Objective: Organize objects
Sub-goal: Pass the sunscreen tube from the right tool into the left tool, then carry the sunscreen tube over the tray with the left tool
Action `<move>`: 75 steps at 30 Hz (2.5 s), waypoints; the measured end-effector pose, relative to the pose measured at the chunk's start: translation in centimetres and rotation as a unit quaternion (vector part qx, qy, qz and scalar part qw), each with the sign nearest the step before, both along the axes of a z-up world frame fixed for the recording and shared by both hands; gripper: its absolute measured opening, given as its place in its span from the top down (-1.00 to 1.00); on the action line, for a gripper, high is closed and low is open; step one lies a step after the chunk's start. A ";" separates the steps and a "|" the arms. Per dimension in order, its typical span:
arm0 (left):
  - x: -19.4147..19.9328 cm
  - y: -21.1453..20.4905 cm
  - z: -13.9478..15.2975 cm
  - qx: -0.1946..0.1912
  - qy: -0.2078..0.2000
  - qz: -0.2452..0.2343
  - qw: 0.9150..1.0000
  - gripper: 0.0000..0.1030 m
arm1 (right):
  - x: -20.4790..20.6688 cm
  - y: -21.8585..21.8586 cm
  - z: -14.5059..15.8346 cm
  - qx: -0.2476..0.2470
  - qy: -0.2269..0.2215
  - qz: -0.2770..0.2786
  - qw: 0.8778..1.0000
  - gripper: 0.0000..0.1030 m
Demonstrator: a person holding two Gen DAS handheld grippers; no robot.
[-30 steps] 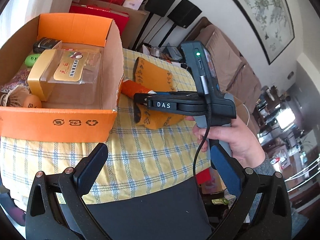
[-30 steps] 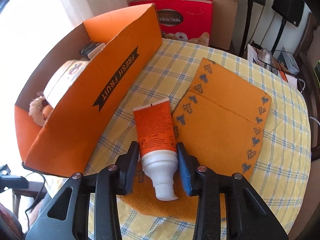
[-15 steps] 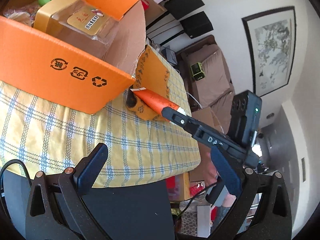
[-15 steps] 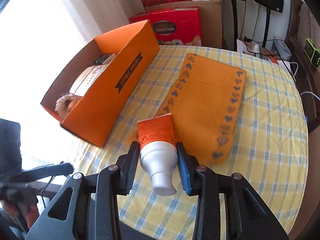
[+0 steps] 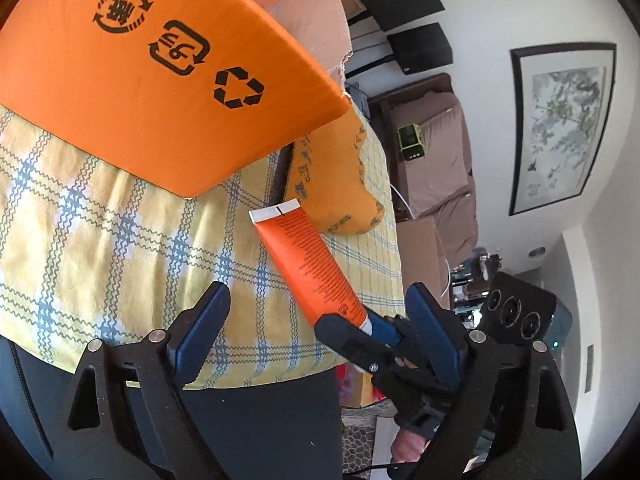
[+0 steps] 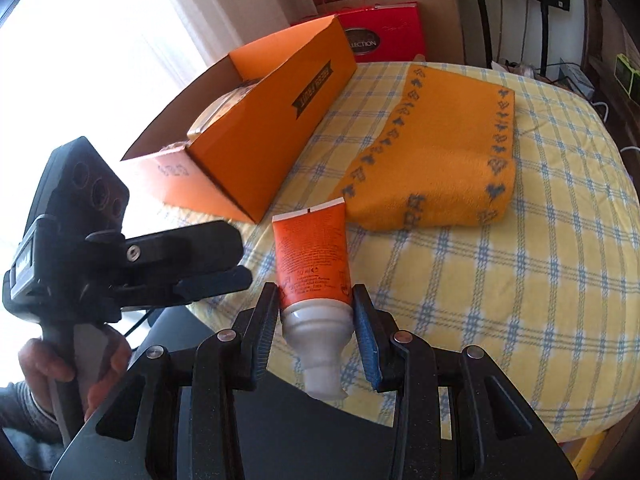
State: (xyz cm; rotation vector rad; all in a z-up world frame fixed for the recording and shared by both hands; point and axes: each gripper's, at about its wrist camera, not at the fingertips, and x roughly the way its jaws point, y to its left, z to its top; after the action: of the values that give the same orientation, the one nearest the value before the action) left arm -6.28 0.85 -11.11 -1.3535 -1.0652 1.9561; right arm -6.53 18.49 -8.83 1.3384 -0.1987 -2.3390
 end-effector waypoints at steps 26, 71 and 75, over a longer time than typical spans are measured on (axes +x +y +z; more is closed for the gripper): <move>2.1 -0.2 1.1 -0.006 0.017 0.003 1.000 0.41 | 1.5 -2.0 0.9 -0.037 0.007 0.055 0.998 0.28; -11.4 -16.9 12.0 -0.159 0.081 0.080 0.981 0.46 | -15.4 -17.0 9.5 -0.090 0.013 0.137 0.986 0.22; -12.9 -16.9 12.2 -0.178 0.080 0.075 0.978 0.46 | -16.4 -16.3 9.3 -0.092 0.010 0.122 0.988 0.22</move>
State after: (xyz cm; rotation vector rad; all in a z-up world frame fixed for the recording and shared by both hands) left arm -19.16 -16.03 1.07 -1.2929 -0.7862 2.4123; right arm -22.92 2.22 0.43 1.1785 -0.2264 -2.0756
